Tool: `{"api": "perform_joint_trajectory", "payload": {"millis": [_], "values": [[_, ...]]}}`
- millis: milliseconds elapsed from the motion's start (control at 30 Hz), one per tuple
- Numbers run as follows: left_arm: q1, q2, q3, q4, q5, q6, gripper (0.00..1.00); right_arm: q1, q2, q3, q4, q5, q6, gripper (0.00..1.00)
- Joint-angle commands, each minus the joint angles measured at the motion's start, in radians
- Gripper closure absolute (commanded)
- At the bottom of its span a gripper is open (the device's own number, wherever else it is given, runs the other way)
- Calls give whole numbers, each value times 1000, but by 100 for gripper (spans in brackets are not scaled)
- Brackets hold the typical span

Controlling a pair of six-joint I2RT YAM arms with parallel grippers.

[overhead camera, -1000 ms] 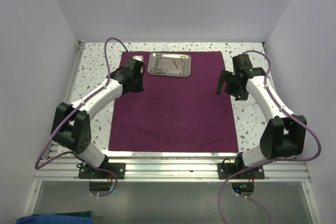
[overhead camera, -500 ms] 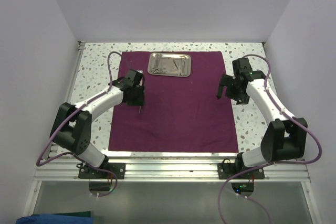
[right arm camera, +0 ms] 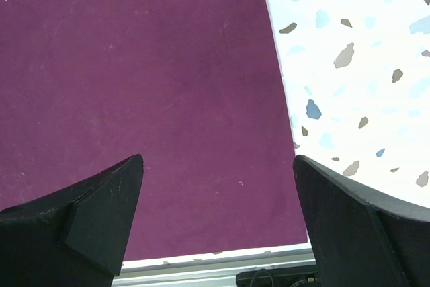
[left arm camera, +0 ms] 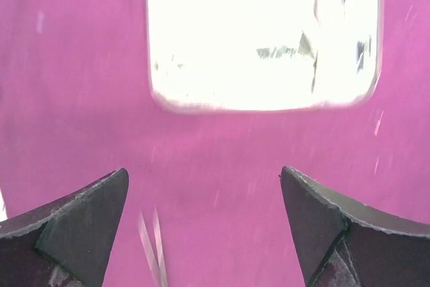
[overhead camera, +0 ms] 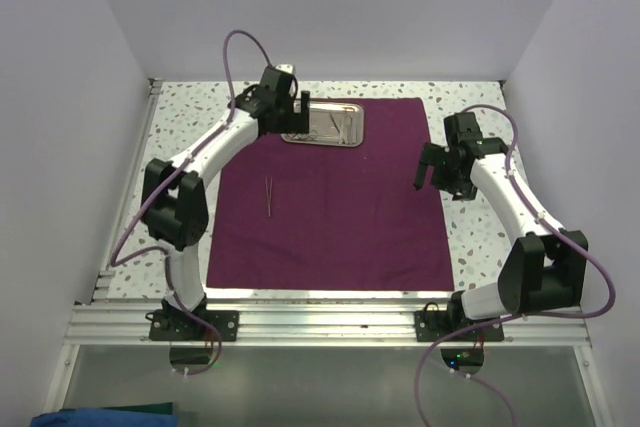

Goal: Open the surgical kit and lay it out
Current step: Place the medical item in the surgical kit, then pick up the medical item from the container.

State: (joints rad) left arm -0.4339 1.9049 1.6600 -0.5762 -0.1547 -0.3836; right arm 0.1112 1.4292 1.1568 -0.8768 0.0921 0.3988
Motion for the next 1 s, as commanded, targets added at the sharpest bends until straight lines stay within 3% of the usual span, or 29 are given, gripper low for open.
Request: {"api": "perform_joint_trajectory", "payload": {"millis": [0, 100, 267, 633, 967], "values": [[12, 149, 200, -2, -11, 68, 2, -1, -38, 15, -17, 15, -14, 2], [20, 308, 361, -7, 7, 84, 2, -2, -44, 37, -47, 14, -14, 3], [43, 427, 492, 29, 41, 71, 4, -2, -55, 61, -108, 24, -8, 3], [96, 510, 480, 162, 115, 38, 9, 1, -67, 43, -148, -3, 58, 5], [112, 586, 492, 174, 150, 45, 43, 2, -104, -12, -160, 1, 123, 6]]}}
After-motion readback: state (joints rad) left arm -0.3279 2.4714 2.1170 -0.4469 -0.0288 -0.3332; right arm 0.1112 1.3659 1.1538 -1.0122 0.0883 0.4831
